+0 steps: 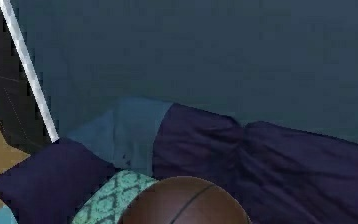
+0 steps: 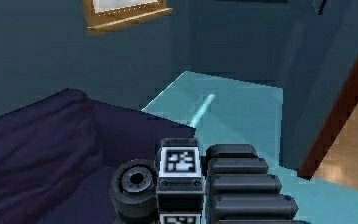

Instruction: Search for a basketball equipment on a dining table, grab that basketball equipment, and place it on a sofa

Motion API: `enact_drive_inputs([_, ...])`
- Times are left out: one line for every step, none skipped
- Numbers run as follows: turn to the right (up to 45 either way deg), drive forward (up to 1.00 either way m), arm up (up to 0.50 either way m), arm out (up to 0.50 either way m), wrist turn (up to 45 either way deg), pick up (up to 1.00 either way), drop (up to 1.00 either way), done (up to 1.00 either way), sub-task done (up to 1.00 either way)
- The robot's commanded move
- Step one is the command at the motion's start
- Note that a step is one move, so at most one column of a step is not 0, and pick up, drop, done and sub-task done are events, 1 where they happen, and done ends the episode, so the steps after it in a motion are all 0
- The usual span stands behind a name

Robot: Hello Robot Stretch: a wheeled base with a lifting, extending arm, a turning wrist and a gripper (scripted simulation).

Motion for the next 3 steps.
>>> enact_drive_inputs([-45.0, 0.0, 0.0, 0.0, 0.0, 0.0, 0.0, 0.0, 0.0])
enact_drive_inputs([-6.0, 0.0, 0.0, 0.0, 0.0, 0.0, 0.0, 0.0, 0.0])
enact_drive_inputs([0.0, 0.15, 0.0, 0.0, 0.0, 0.0, 0.0, 0.0, 0.0])
